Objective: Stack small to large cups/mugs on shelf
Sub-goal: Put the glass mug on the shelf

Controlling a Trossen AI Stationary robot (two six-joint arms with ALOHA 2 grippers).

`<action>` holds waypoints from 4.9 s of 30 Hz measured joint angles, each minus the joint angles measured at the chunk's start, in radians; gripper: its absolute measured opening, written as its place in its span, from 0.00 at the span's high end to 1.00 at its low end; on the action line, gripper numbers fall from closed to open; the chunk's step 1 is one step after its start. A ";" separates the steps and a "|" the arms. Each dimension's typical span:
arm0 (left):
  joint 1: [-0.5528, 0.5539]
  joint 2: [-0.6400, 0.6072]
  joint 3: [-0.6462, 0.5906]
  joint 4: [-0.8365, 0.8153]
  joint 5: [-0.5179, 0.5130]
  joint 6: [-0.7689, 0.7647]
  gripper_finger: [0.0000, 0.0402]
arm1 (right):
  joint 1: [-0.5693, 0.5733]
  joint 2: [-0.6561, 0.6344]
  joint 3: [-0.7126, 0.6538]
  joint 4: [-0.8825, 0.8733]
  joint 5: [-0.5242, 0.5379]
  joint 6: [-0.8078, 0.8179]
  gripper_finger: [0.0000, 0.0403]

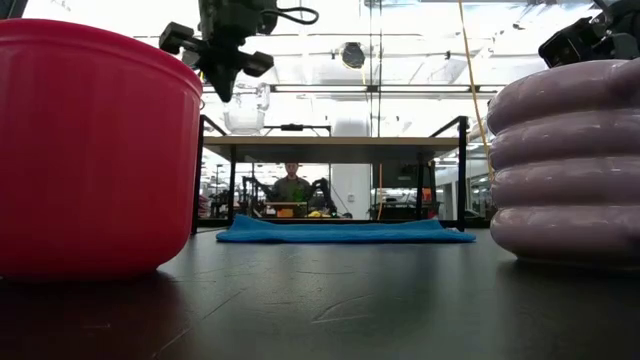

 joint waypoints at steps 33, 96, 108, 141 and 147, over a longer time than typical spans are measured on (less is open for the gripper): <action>-0.065 0.020 -0.002 0.083 -0.078 -0.193 0.82 | 0.002 0.000 0.000 -0.013 -0.003 -0.003 1.00; -0.156 -0.825 -0.648 0.882 0.031 -1.084 0.57 | -0.015 0.026 0.012 0.136 -0.004 0.011 1.00; -0.156 -0.993 -0.893 1.015 0.031 -1.123 0.57 | -0.109 0.114 0.090 0.164 -0.065 0.005 1.00; -0.156 -0.993 -0.937 0.980 0.035 -1.095 0.57 | -0.447 0.903 0.353 0.680 -0.557 0.103 1.00; -0.156 -0.993 -0.937 0.978 0.035 -1.095 0.57 | -0.426 0.995 0.473 0.595 -0.557 0.059 1.00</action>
